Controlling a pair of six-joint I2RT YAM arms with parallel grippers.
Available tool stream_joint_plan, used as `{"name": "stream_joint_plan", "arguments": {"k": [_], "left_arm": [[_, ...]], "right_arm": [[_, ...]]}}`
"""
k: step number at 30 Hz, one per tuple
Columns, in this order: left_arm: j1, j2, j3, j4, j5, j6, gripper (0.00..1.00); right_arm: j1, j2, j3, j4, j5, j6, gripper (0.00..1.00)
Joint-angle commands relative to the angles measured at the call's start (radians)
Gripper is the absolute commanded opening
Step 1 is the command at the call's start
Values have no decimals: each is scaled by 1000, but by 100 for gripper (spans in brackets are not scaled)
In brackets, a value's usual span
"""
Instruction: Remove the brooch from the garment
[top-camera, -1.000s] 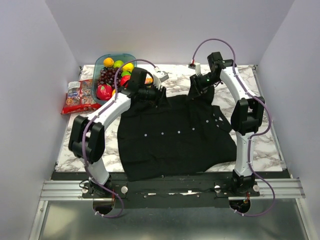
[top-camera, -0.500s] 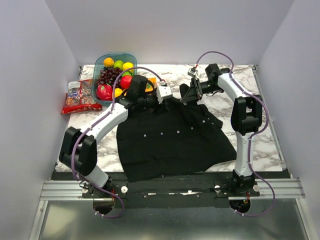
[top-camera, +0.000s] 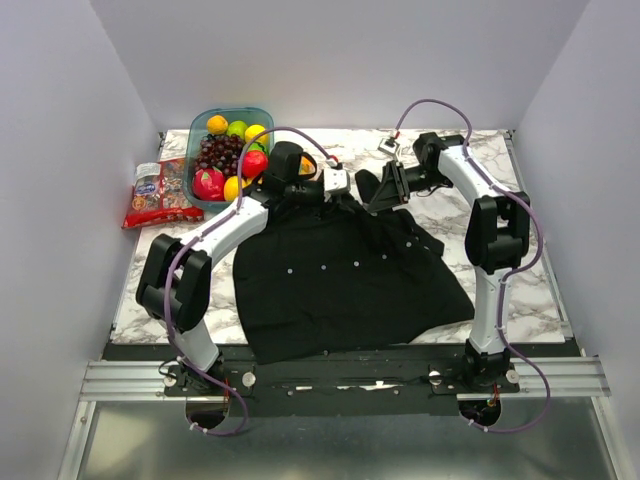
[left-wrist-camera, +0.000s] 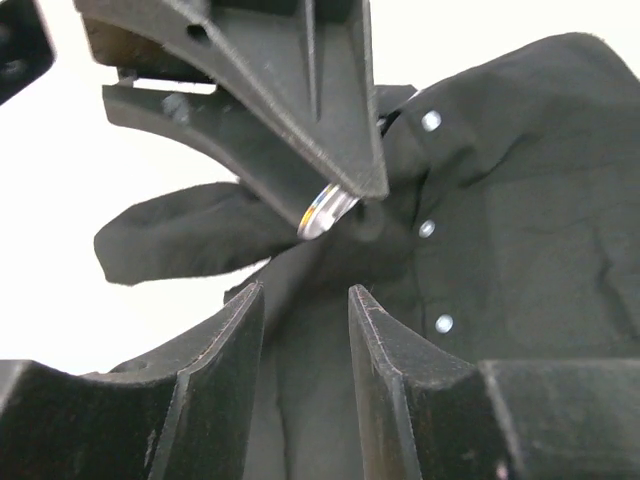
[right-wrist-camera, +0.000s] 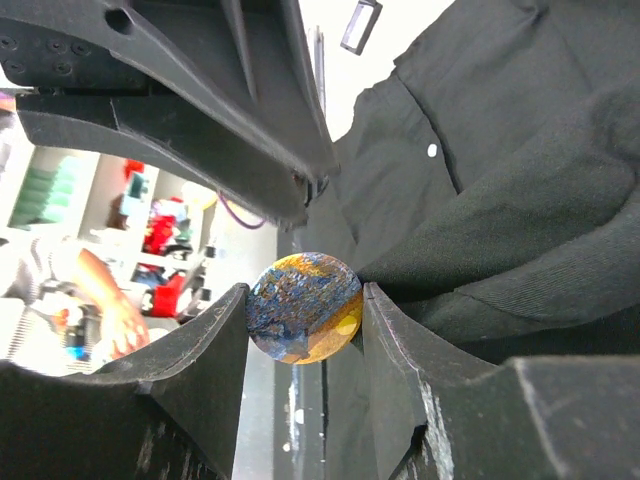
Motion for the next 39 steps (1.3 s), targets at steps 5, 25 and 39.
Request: {"name": "stream_joint_plan", "arguments": {"k": [5,25,39], "left_arm": [[-15,40,49,88,109,-23,43],[-29,91,142,-186,177,211,32],[-27,99,166,-254,149,288,33]], "right_arm": [[17,-50,-1,-110,44,-95,45],[34,-40,19,-93,67,-59,44],[34,-35,13,-93,99,-57,44]]}}
